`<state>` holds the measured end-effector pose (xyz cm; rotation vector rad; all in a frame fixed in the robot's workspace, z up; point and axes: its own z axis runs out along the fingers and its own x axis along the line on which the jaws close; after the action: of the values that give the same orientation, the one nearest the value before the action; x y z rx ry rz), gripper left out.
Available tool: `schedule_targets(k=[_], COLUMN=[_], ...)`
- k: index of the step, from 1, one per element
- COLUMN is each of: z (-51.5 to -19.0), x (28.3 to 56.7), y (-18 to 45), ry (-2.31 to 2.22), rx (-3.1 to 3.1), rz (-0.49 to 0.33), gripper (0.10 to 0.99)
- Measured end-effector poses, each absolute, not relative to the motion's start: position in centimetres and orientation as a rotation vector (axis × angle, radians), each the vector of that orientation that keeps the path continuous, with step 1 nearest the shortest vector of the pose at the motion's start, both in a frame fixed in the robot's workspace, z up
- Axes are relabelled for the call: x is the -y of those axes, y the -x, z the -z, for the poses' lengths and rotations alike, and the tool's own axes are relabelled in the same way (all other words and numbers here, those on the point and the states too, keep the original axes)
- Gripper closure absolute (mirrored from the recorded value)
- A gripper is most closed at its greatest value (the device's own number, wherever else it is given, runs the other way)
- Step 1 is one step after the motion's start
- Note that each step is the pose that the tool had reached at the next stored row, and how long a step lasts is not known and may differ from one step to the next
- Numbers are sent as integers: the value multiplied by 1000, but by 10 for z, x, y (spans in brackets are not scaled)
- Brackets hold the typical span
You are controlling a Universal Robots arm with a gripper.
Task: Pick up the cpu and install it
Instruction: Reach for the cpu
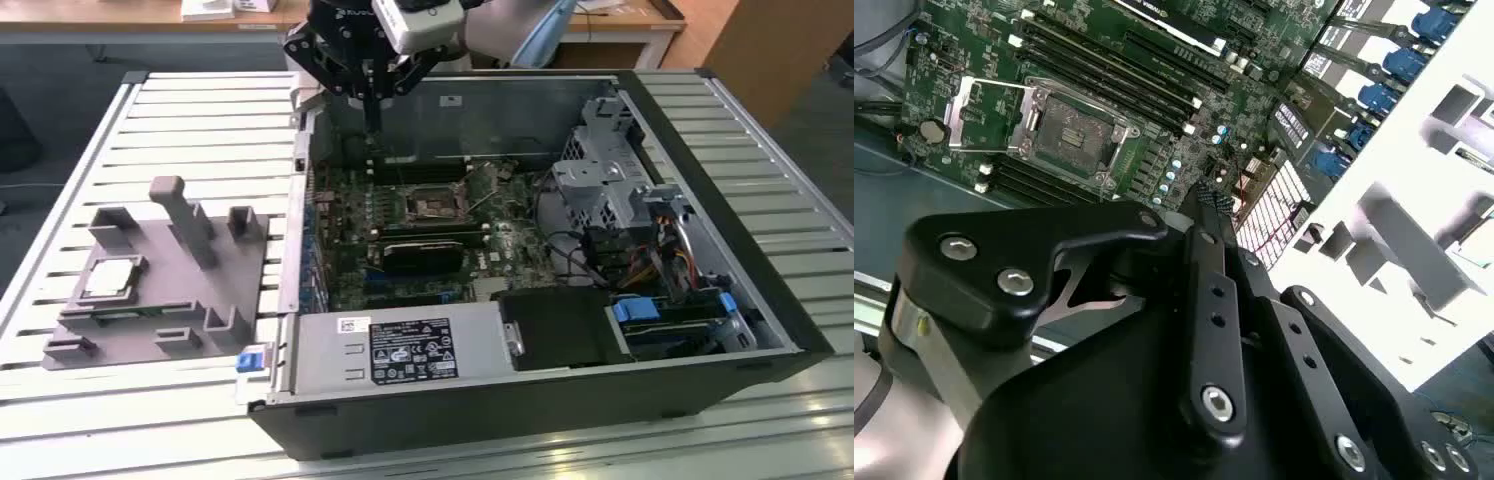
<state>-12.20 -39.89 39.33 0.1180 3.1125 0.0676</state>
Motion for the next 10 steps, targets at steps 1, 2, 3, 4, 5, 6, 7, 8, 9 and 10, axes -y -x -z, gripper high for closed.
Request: schedule_targets(k=[1,2,3,4,5,6,7,8,9,10], z=[-393,-393,-393,-393,-393,-393,-393,-393,-393,-393], x=[399,399,399,399,399,399,399,399,399,399], y=[122,122,122,122,122,122,123,123,123,124], ry=[-118,-118,-118,-118,-118,-118,-118,-118,-118,-118], rx=[-3113,-3113,-3112,-3112,-3113,-3112,-3113,-3113,-3112,-3112], rz=[-68,-68,-68,-68,-68,-68,-68,-68,-68,-68], gripper=[980,980,980,980,980,980,980,980,980,980])
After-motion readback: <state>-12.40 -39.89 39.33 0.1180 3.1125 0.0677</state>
